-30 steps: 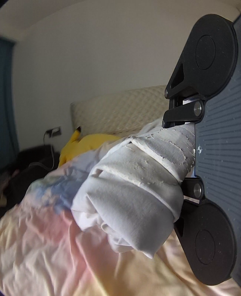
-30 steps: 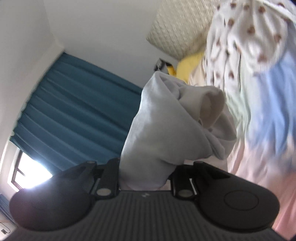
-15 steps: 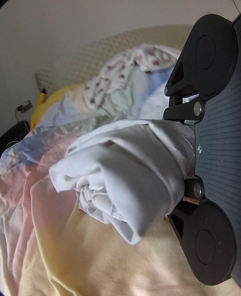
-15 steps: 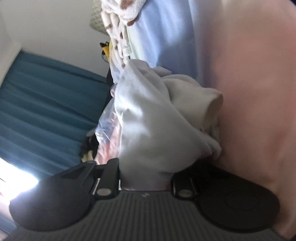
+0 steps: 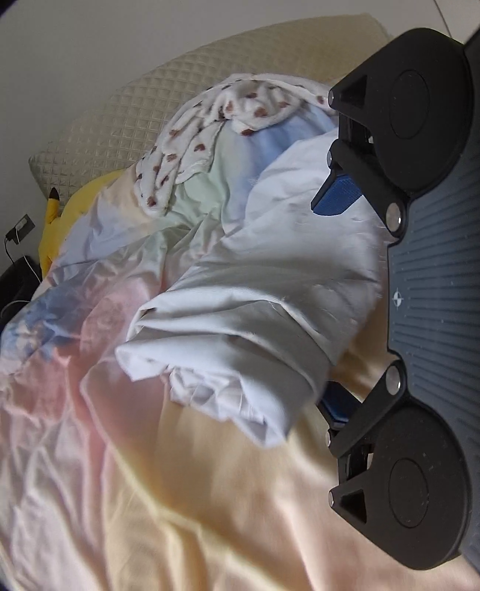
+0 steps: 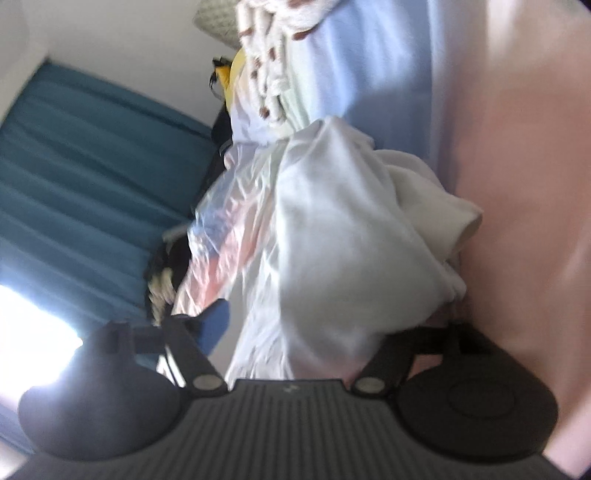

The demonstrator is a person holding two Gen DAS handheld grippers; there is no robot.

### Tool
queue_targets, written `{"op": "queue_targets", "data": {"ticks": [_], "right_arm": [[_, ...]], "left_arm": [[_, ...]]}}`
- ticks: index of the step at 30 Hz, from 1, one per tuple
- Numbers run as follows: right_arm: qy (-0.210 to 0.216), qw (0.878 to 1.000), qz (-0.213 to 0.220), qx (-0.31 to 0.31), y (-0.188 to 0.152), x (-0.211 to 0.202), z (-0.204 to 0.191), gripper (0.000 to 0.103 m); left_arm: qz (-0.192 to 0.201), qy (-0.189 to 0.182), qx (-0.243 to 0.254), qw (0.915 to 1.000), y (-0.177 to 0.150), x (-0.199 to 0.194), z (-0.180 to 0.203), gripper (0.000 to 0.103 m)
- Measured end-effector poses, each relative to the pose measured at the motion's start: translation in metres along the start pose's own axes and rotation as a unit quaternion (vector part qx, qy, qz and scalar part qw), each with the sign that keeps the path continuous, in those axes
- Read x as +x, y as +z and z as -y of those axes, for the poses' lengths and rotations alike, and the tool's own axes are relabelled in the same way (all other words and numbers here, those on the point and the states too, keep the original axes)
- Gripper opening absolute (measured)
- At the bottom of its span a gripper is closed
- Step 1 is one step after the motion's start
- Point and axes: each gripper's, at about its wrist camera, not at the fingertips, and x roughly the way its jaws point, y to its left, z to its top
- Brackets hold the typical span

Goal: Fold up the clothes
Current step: 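Open both grippers and release the rolled T-shirt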

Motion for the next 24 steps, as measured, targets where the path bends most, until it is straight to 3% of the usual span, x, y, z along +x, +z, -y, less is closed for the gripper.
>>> {"op": "queue_targets", "data": {"ticks": [4, 7, 12, 15, 20, 24], "right_arm": [[-0.048, 0.998, -0.014, -0.038, -0.002, -0.019, -0.019, 0.09], [-0.069, 0.996, -0.013, -0.06, 0.005, -0.027, -0.036, 0.09], [-0.077, 0.986, -0.003, -0.147, -0.015, -0.045, -0.085, 0.09], [-0.054, 0.976, 0.001, -0.209, -0.018, -0.036, -0.13, 0.09], [0.016, 0.959, -0.005, -0.284, -0.053, -0.036, -0.22, 0.09], [0.074, 0.939, -0.006, -0.335, -0.095, -0.046, -0.288, 0.091]], "left_arm": [[0.022, 0.027, 0.029, 0.999, 0.0, -0.039, -0.008, 0.099], [0.05, 0.05, 0.052, 0.9961, 0.003, -0.075, -0.01, 0.1], [0.105, 0.077, 0.096, 0.9868, 0.013, -0.145, -0.006, 0.1], [0.148, 0.095, 0.118, 0.9774, 0.017, -0.19, -0.002, 0.1], [0.212, 0.128, 0.126, 0.9605, 0.024, -0.26, 0.003, 0.101], [0.26, 0.175, 0.164, 0.9356, 0.021, -0.309, 0.007, 0.102]]}}
